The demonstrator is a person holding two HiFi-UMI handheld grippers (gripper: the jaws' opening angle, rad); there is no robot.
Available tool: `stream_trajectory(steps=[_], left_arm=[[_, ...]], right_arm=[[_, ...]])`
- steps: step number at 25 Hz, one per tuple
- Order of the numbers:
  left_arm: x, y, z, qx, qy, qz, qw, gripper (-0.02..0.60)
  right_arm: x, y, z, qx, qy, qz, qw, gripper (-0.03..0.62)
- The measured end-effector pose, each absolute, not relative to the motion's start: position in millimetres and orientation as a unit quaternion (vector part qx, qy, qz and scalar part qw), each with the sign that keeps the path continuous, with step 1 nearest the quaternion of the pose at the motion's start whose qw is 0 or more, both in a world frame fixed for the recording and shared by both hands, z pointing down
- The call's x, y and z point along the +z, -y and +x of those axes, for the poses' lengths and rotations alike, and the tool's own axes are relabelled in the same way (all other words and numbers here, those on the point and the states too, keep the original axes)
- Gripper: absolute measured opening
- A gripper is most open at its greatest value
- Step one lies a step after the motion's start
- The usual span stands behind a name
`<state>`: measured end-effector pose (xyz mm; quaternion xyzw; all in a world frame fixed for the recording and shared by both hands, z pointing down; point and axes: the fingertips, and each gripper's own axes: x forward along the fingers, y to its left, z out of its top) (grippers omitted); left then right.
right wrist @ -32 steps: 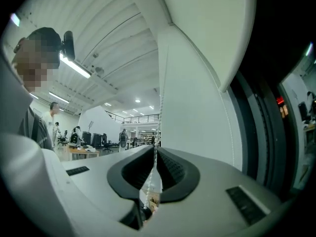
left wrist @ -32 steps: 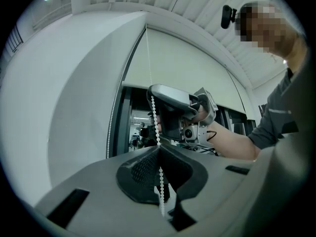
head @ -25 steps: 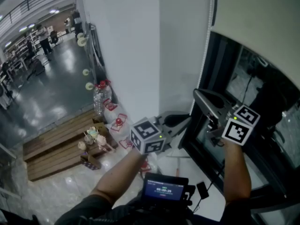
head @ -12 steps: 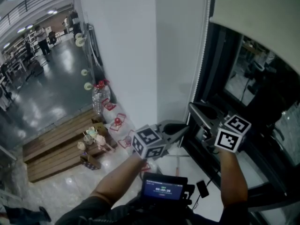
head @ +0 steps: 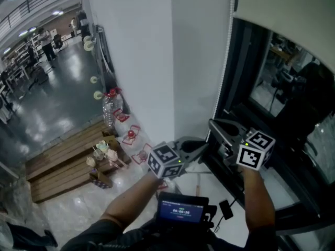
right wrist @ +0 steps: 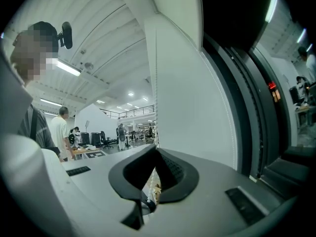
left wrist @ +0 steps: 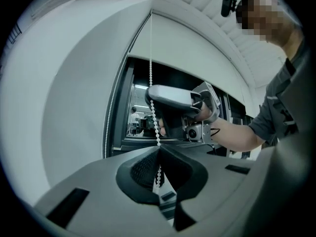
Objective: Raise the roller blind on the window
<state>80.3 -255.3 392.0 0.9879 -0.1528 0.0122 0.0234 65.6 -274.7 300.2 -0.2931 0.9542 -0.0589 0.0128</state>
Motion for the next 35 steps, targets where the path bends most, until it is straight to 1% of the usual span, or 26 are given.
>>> stream_trajectory(steps=[5, 6, 7, 9, 12, 15, 18, 20, 22, 23, 25, 29, 33, 35], left_arm=[[387.3, 252.0, 73.7, 0.019, 0.159, 0.987, 0.022, 0.003], [383.3, 252.1, 69.6, 0.018, 0.160, 0.987, 0.021, 0.018], [377.6, 253.2, 63.8, 0.013, 0.161, 0.987, 0.021, 0.052], [361.2, 258.8, 48.9, -0.006, 0.170, 0.985, 0.023, 0.057], [319.7, 271.7, 30.9, -0.056, 0.194, 0.979, 0.025, 0.057], [265.6, 272.8, 33.5, -0.101, 0.180, 0.978, 0.005, 0.057], [221.7, 271.6, 51.1, -0.110, 0.163, 0.980, -0.028, 0.057], [204.2, 273.1, 65.2, -0.096, 0.158, 0.982, -0.047, 0.057], [198.9, 274.8, 77.4, -0.066, 0.158, 0.983, -0.065, 0.051], [198.9, 274.7, 81.7, -0.054, 0.159, 0.983, -0.072, 0.023], [199.2, 273.0, 86.4, -0.053, 0.154, 0.984, -0.067, 0.005], [200.9, 271.2, 85.0, -0.085, 0.142, 0.985, -0.050, 0.005], [208.9, 270.1, 85.7, -0.068, 0.144, 0.985, -0.065, 0.005], [220.0, 271.0, 86.6, -0.062, 0.145, 0.986, -0.060, 0.005]], right_arm=[[301.1, 274.3, 69.0, -0.060, -0.953, -0.295, 0.016, 0.009], [300.9, 274.3, 68.9, -0.059, -0.953, -0.296, 0.016, 0.009], [300.9, 274.5, 68.8, -0.058, -0.953, -0.296, 0.016, 0.009], [301.0, 275.1, 68.6, -0.059, -0.953, -0.296, 0.016, 0.009], [301.1, 274.1, 68.9, -0.059, -0.954, -0.293, 0.018, 0.009], [301.1, 271.4, 66.2, -0.058, -0.955, -0.289, 0.017, 0.009], [301.6, 268.4, 61.7, -0.058, -0.957, -0.285, 0.015, 0.009], [301.5, 265.7, 58.4, -0.058, -0.958, -0.281, 0.015, 0.009], [301.1, 262.9, 56.8, -0.057, -0.958, -0.280, 0.014, 0.009], [300.8, 262.5, 57.4, -0.057, -0.958, -0.281, 0.015, 0.009], [299.9, 263.7, 61.4, -0.059, -0.957, -0.283, 0.020, 0.009], [300.7, 263.6, 66.8, -0.062, -0.956, -0.285, 0.022, 0.009], [308.3, 265.4, 65.0, -0.065, -0.956, -0.285, 0.011, 0.009], [319.3, 266.7, 67.1, -0.076, -0.955, -0.287, 0.006, 0.009]])
